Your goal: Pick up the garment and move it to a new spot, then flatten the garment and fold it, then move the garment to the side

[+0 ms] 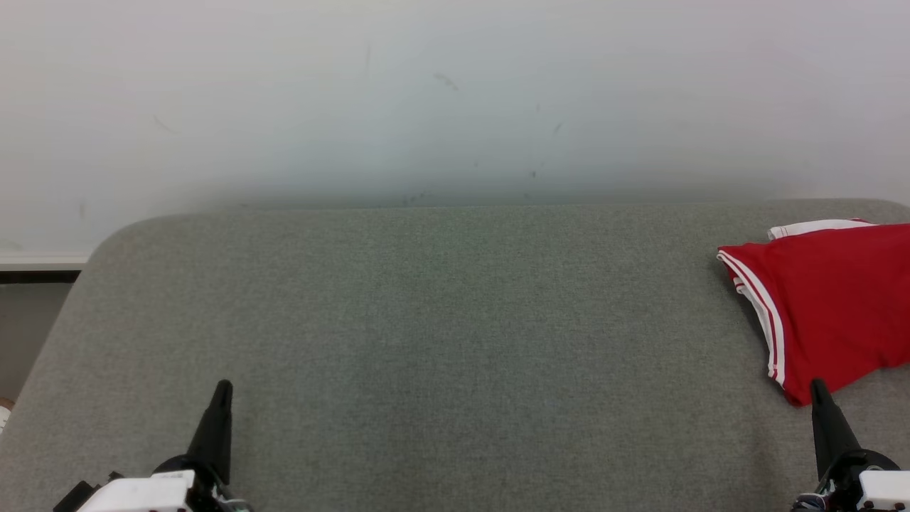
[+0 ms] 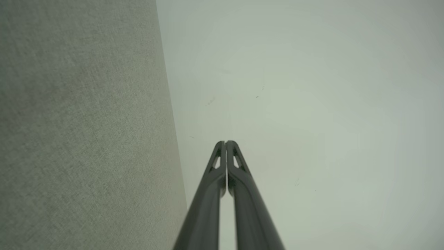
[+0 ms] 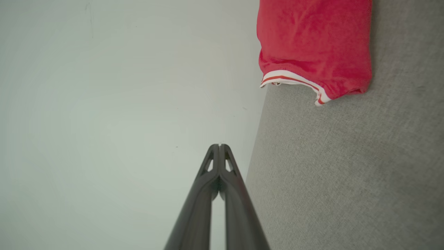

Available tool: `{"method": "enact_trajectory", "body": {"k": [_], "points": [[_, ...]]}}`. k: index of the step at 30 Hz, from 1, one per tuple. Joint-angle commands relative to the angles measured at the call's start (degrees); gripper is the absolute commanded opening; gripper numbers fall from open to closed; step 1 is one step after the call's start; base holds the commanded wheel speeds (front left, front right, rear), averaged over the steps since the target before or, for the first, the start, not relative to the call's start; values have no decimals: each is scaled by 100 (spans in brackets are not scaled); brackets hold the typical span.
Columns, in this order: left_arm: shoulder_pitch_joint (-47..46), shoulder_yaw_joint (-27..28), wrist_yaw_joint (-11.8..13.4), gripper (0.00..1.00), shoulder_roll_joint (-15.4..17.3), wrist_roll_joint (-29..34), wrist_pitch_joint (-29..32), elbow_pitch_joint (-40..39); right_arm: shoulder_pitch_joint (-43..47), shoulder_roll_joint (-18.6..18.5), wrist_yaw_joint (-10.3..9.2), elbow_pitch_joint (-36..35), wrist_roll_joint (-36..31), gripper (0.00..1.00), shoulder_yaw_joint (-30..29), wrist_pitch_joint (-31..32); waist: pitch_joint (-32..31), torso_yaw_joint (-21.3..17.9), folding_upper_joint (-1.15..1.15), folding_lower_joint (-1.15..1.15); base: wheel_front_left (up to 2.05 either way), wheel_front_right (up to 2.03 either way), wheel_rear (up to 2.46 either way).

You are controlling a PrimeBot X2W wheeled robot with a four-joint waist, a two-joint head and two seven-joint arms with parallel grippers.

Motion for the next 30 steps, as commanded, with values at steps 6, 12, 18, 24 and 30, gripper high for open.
{"method": "enact_trajectory", "body": {"k": [6,12,18,24,30], "points": [[-40,13,-26,0,38,-81,21,3,-67,-4,1,-18,-13,0,-24,20,0,0,0,0,0,0,0],[-40,13,-26,0,38,-82,21,3,-68,-4,0,-18,-14,0,-26,21,0,0,0,0,0,0,0],[-40,13,-26,0,38,-82,22,3,-68,-4,0,-18,-15,0,-27,21,0,0,0,0,0,0,0],[-40,13,-26,0,38,-82,21,3,-68,-3,0,-18,-17,0,-27,23,0,0,0,0,0,0,0],[-40,13,-26,0,38,-82,21,3,-68,-2,0,-18,-18,0,-27,24,0,0,0,0,0,0,0]]}}
